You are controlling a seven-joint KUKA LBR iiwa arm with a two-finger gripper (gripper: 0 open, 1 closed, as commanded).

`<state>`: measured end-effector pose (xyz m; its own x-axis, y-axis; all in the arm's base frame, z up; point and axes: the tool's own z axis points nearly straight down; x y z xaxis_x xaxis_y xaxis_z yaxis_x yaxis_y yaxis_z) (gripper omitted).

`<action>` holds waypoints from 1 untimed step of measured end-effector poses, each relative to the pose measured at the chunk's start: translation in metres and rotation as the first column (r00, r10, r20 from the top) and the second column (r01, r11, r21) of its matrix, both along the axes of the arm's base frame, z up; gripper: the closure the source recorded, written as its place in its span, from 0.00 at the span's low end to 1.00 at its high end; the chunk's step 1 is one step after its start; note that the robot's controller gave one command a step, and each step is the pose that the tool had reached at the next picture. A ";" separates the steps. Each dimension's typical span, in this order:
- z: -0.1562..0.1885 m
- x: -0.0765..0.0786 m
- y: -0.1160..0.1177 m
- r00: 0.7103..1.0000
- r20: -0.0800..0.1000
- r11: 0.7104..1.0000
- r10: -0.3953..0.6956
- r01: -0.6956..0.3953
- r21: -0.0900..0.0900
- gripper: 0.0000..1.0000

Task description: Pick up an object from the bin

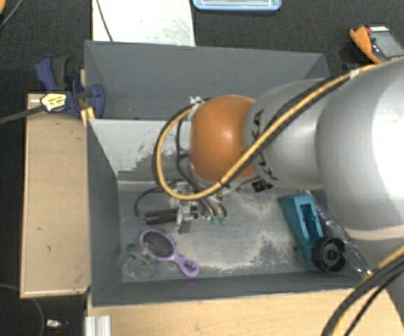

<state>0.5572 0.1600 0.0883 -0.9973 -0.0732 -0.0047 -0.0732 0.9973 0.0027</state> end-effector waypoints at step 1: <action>0.024 0.002 0.000 1.000 0.006 1.000 -0.001 0.001 0.002 1.00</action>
Offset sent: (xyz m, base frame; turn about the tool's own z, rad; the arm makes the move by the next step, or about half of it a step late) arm 0.0018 0.0005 0.0278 0.0007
